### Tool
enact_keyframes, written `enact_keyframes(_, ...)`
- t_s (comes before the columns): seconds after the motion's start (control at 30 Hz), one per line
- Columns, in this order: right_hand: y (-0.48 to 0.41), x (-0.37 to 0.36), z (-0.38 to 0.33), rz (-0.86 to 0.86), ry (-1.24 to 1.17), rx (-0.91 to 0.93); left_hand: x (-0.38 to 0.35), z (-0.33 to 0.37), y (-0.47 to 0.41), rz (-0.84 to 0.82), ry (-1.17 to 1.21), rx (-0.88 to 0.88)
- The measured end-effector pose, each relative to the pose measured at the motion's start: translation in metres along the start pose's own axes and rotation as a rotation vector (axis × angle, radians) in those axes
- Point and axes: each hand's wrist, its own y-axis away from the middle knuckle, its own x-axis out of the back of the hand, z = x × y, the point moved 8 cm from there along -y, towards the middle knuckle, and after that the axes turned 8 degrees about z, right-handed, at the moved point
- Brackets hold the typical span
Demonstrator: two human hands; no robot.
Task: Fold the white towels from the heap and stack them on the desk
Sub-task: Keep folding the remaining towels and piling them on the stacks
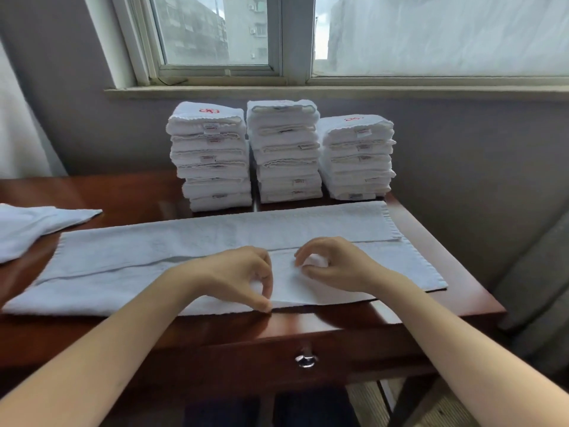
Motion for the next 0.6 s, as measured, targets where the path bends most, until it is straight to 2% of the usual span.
enact_keyframes(0.13, 0.007, -0.006, -0.004, -0.069, -0.06, -0.084, 0.002, -0.004, 0.004, 0.062, 0.107, 0.035)
enact_keyframes(0.23, 0.016, 0.0, -0.006, -0.154, -0.1, -0.175, 0.015, -0.015, 0.002, 0.211, 0.255, 0.12)
enact_keyframes(0.33, 0.02, 0.013, -0.007, -0.191, 0.01, -0.179, 0.027, -0.023, 0.002, 0.315, 0.31, 0.139)
enact_keyframes(0.47, 0.009, 0.051, 0.013, -0.008, 0.384, -0.175, 0.045, -0.035, -0.003, 0.482, 0.249, 0.159)
enact_keyframes(0.6, 0.0, 0.087, 0.046, 0.243, 0.452, -0.3, 0.057, -0.051, -0.013, 0.597, 0.176, 0.202)
